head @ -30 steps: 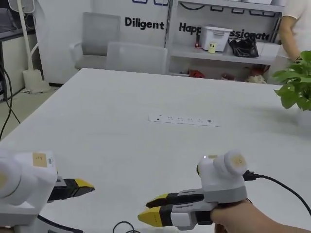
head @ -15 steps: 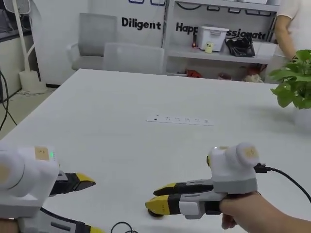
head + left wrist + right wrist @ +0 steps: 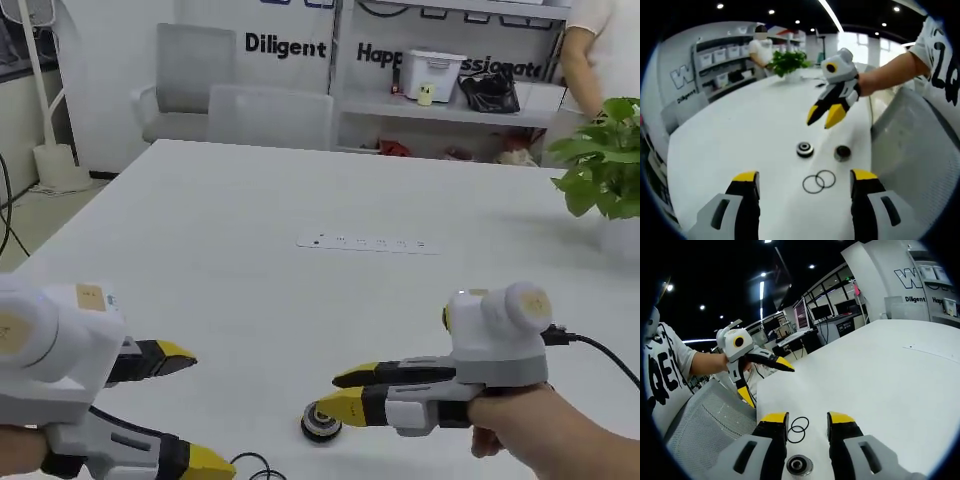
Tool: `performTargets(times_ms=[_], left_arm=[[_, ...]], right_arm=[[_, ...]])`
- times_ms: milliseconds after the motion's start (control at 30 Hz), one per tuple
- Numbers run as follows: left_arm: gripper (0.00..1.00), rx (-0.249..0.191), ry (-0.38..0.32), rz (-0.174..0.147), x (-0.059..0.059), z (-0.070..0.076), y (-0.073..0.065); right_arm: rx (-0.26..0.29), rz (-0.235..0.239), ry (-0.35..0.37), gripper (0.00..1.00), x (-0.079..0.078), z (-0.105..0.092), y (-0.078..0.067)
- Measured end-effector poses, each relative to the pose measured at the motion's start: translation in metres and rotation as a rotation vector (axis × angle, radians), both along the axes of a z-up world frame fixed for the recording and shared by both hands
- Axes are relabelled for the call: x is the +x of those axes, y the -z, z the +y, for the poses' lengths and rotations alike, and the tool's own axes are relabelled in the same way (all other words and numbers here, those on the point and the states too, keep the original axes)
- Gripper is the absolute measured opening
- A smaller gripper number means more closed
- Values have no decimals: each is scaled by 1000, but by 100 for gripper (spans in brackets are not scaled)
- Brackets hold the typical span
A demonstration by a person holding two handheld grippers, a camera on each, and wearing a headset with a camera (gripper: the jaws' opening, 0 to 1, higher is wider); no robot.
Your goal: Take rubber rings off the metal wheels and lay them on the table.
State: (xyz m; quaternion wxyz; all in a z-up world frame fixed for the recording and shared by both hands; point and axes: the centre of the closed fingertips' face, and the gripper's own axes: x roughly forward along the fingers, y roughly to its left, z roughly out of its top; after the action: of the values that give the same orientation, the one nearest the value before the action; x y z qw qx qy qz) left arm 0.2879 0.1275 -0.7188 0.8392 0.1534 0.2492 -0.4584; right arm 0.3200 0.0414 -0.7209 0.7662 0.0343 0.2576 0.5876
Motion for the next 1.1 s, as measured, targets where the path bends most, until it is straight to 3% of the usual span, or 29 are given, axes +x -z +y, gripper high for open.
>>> performTargets(times_ms=[600, 1100], left_arm=[[75, 30, -2, 8, 16, 3, 8], [75, 36, 11, 19, 24, -6, 15]], right_arm=[[-31, -25, 37, 29, 10, -17, 7], [-65, -30, 69, 30, 16, -32, 23]])
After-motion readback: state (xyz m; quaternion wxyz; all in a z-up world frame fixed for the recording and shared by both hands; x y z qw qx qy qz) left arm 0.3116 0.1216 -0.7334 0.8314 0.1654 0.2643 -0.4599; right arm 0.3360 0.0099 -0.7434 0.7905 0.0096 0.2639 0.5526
